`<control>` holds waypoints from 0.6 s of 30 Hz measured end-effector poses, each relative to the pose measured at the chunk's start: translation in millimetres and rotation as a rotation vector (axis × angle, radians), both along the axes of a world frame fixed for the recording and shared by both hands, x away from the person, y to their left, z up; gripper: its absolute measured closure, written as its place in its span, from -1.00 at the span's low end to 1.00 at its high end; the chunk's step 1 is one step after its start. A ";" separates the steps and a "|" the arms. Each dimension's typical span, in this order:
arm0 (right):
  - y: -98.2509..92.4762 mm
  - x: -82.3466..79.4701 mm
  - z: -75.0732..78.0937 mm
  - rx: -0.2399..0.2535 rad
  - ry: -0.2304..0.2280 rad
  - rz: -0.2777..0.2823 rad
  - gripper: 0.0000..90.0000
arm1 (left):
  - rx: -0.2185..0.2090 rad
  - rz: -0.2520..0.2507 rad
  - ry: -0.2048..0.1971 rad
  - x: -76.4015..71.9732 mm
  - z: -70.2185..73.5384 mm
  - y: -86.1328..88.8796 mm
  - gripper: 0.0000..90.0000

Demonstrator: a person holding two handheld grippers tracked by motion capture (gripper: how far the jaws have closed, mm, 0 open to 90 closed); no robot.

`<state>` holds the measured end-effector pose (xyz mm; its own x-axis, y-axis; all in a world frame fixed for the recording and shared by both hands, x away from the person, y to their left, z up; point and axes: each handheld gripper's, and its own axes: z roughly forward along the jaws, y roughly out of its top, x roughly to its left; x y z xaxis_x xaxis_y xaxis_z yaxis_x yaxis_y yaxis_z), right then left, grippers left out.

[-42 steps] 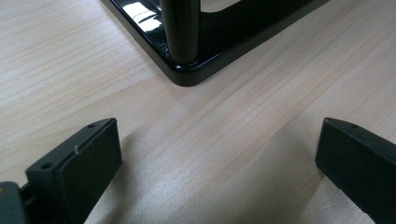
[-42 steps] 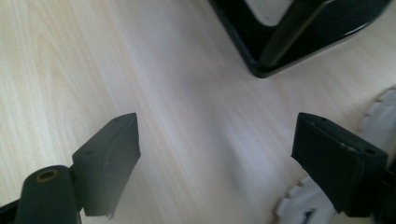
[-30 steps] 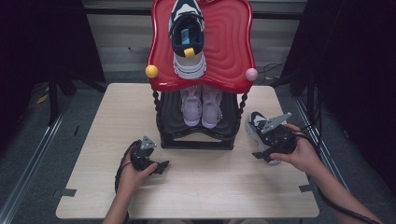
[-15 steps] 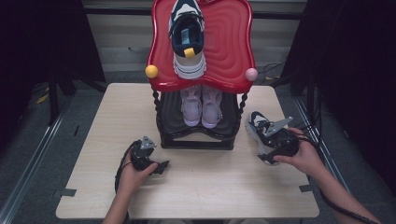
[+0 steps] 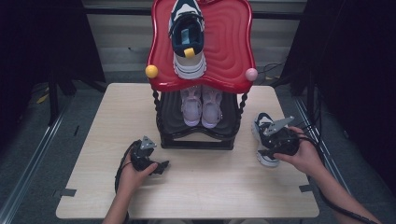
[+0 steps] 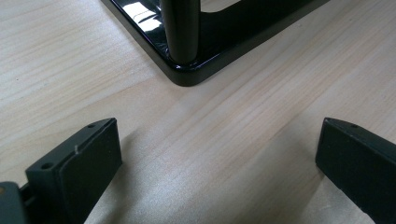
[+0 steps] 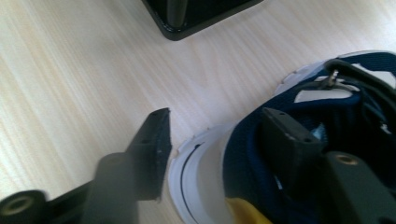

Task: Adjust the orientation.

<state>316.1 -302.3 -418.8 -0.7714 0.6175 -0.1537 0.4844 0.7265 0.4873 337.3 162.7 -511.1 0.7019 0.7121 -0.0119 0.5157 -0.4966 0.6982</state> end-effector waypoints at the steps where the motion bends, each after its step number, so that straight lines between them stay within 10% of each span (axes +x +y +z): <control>1: -0.7 -0.1 0.1 0.008 0.000 -0.008 0.03 | 0.000 0.000 0.000 0.0 0.0 0.0 -1.00; 11: -9.8 0.4 0.5 0.029 -0.031 -0.049 0.64 | 0.000 0.000 0.000 0.0 0.0 0.0 -1.00; 18: -6.1 5.3 4.0 0.085 -0.014 -0.088 0.71 | 0.000 0.000 0.000 0.0 0.0 0.0 -1.00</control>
<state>321.4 -308.4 -414.8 -0.7121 0.6937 -0.1081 0.5371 0.6375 0.5524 337.3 162.7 -511.1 0.7018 0.7122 -0.0123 0.5159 -0.4964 0.6982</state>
